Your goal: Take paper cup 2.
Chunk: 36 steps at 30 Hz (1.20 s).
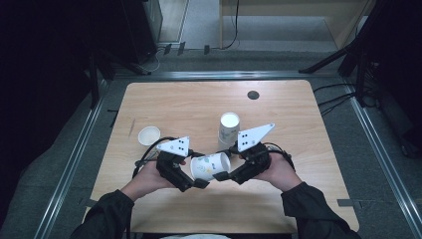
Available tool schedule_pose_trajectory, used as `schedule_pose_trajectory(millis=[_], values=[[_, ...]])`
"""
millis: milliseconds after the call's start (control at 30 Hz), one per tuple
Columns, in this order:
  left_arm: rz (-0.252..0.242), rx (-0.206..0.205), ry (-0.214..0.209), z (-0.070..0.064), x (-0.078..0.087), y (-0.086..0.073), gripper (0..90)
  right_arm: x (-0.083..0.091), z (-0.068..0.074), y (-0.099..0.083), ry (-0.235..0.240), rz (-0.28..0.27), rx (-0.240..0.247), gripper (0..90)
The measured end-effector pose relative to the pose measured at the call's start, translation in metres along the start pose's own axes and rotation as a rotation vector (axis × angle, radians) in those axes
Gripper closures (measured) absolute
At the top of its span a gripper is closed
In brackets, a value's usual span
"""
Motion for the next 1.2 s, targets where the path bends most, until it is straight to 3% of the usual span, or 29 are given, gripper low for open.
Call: schedule_pose_trajectory(millis=[167, 400, 667, 900, 1200], values=[[-0.013, 0.009, -0.009, 0.001, 0.004, 0.000, 20.1, 0.000, 0.000, 0.000, 0.009, -0.009, -0.005, 33.8], [0.009, 0.007, -0.003, 0.000, 0.005, 0.000, 22.6, -0.002, 0.001, -0.001, 0.007, 0.007, -0.002, 33.5], [0.033, 0.016, 0.024, 0.003, 0.012, -0.002, 23.0, -0.004, -0.002, -0.005, -0.021, 0.024, -0.012, 24.8], [0.121, 0.037, 0.067, 0.009, 0.015, -0.006, 23.1, -0.012, 0.000, -0.011, -0.064, 0.096, 0.031, 24.2], [0.229, 0.044, 0.053, 0.011, 0.004, -0.007, 23.1, -0.018, -0.001, -0.019, -0.096, 0.155, 0.047, 24.1]])
Point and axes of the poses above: each handheld gripper's, and its own axes: x roughly backward along the jaws, y roughly out of its top, z roughly to its left, the point moved 1 cm from there along -x, roughly forward along the jaws, and after that the axes turned 12 degrees about -y, right-handed, at the moved point
